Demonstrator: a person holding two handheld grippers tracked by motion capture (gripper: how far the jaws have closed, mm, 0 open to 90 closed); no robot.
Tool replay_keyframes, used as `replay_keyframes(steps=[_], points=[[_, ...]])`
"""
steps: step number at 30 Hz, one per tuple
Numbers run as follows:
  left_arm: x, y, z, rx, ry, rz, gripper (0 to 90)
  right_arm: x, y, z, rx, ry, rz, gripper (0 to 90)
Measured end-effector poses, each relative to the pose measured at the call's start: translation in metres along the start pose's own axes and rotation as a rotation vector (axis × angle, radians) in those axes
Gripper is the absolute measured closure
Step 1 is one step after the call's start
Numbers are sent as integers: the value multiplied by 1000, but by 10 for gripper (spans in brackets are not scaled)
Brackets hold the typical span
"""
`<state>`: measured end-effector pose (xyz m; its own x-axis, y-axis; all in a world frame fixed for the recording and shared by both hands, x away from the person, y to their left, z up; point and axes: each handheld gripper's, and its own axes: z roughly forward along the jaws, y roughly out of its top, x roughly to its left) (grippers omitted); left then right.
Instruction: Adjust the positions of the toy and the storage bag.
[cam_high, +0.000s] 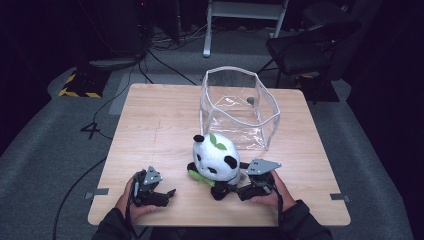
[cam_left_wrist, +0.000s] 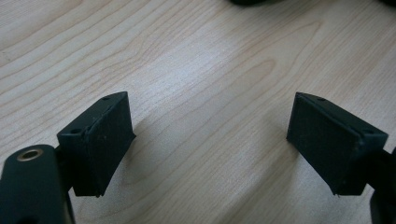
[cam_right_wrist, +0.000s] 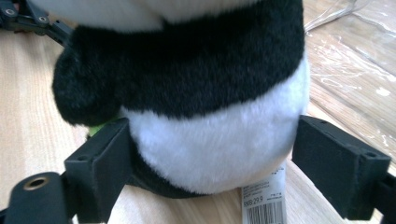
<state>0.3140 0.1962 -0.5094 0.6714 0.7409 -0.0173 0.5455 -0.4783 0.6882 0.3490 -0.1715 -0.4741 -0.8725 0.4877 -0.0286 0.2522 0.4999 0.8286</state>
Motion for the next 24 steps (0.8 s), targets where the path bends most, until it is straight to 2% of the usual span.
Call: replay_keyframes(steps=[2,7,8,11,15,24], points=[[0,0,0,0,-1,0,144,-3,-2,7,-3,8,19,110],[0,0,0,0,-1,1,144,-4,-2,12,-11,20,21,174],[0,0,0,0,-1,1,144,-5,-3,12,-20,25,18,235],[0,0,0,0,0,0,145,-5,-4,12,-23,20,18,315],[0,0,0,0,-1,1,144,-7,-6,12,-32,20,28,384],[0,0,0,-1,3,1,145,-12,-12,3,-31,31,34,433]])
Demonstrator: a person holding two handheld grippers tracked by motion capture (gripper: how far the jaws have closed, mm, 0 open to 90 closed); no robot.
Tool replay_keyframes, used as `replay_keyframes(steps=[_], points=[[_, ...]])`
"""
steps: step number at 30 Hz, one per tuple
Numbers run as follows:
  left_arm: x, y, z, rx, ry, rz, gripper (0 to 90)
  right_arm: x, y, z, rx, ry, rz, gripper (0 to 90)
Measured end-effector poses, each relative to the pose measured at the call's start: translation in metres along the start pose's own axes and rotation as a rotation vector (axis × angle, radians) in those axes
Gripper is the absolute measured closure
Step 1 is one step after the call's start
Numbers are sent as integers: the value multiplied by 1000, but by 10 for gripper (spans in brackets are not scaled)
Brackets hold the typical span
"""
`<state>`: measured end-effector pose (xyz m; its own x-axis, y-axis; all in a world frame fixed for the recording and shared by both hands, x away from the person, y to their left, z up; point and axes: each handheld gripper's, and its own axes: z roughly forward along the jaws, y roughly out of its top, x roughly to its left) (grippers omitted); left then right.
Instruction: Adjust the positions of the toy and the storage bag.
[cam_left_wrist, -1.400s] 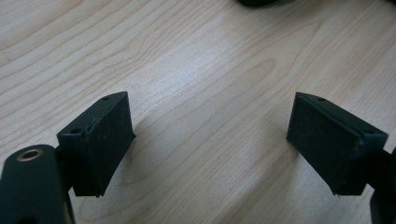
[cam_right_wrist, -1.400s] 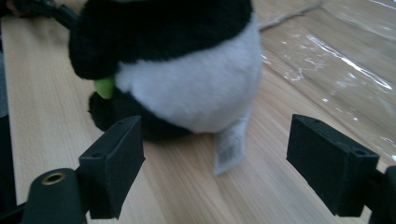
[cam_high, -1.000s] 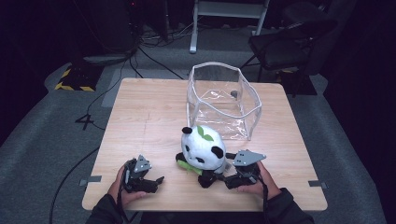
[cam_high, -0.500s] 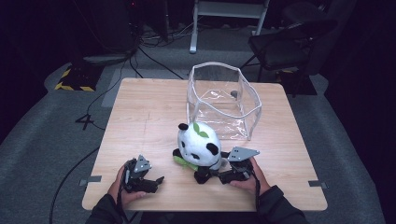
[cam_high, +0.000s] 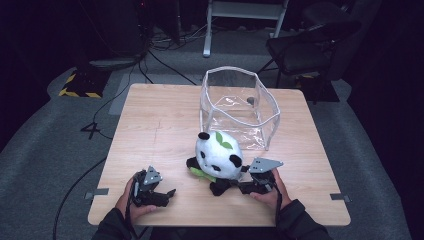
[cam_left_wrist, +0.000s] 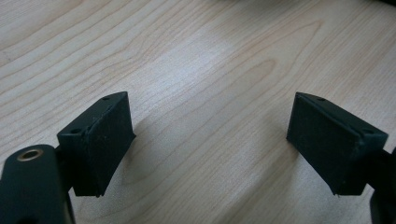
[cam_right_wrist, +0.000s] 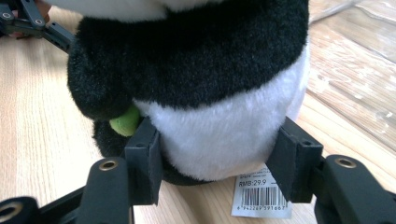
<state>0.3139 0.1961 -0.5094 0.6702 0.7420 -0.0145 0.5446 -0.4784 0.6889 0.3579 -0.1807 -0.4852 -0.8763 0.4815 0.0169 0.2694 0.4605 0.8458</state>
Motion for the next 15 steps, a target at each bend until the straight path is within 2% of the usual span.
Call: replay_keyframes(steps=[8,9,15], points=[[0,0,0,0,1,3,145,-10,-11,-22,5,-12,5,432],[0,0,0,0,1,4,145,-15,-16,-30,8,-7,13,429],[0,0,0,-1,1,3,145,-26,-26,-51,11,-36,24,423]])
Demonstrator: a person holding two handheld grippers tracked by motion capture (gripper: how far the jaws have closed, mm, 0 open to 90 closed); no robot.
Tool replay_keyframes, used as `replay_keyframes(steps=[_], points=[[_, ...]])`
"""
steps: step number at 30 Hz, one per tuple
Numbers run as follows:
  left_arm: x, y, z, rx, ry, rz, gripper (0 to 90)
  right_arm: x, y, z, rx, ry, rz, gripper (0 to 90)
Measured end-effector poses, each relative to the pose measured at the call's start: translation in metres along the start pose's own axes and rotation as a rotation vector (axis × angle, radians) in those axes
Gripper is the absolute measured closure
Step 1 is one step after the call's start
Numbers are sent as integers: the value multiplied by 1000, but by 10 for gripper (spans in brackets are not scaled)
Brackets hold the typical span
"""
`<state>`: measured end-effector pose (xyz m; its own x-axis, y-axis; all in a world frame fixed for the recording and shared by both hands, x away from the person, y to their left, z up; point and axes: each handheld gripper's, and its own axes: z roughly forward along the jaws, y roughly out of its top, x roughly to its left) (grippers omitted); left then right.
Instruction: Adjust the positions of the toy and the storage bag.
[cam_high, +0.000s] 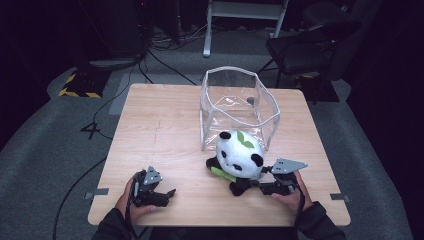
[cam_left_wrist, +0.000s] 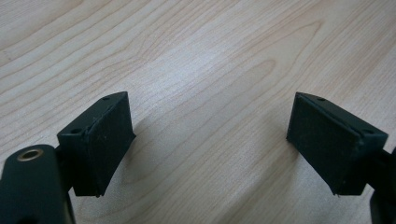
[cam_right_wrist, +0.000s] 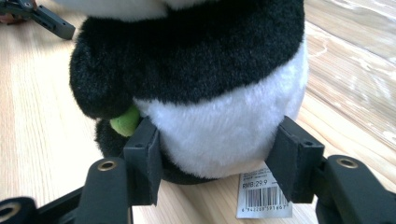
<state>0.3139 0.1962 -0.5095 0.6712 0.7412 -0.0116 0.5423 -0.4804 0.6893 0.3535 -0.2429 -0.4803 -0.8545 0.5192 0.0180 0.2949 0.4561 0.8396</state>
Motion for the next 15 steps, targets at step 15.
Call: replay_keyframes(steps=[15], points=[[0,0,0,1,0,0,144,-31,-24,-40,3,-49,19,402]])
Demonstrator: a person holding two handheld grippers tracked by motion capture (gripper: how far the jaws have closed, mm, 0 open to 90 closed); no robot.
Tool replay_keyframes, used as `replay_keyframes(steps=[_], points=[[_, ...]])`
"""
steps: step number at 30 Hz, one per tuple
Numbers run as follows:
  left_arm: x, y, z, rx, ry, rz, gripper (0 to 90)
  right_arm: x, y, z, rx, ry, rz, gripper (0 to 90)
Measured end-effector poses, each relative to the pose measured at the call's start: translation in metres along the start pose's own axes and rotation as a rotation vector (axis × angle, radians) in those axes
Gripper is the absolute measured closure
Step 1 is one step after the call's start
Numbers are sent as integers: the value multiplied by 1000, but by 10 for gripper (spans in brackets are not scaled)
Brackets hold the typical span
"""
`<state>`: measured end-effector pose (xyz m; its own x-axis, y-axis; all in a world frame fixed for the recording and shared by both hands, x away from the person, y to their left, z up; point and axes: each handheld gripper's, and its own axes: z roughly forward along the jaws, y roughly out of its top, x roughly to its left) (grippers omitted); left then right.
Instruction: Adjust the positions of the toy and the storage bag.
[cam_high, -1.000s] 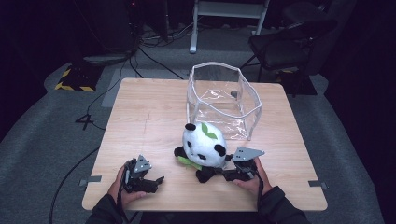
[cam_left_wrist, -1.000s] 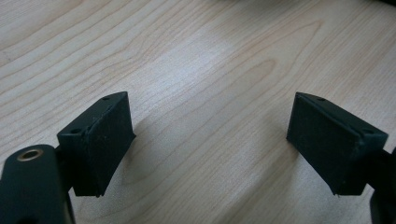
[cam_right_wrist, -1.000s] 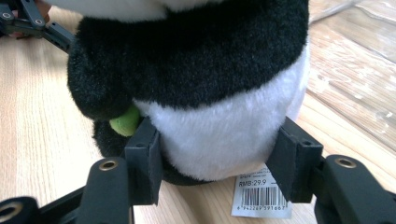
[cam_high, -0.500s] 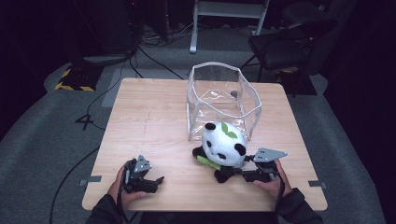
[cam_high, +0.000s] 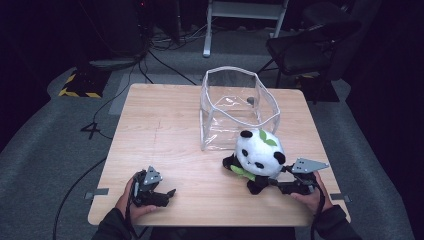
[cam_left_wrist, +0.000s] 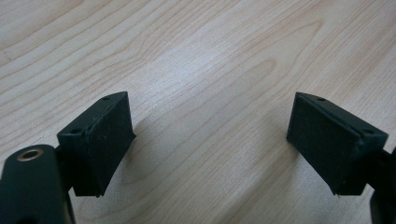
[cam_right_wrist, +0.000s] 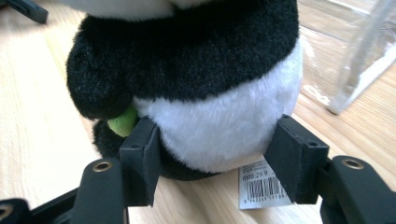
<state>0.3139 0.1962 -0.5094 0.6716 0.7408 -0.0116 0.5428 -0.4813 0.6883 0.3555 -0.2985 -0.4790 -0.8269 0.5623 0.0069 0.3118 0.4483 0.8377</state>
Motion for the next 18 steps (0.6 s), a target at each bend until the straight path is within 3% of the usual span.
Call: replay_keyframes(steps=[9,11,15,17,18], points=[[0,0,0,0,0,0,145,-15,-5,-14,8,-62,56,421],[0,0,0,0,0,0,145,-18,-5,-17,7,-69,91,379],[0,0,0,0,0,0,145,-15,-4,-19,29,-64,76,334],[0,0,0,0,0,0,144,-11,-2,-20,38,-79,66,250],[0,0,0,0,0,0,144,-11,-2,-20,38,-79,66,250]])
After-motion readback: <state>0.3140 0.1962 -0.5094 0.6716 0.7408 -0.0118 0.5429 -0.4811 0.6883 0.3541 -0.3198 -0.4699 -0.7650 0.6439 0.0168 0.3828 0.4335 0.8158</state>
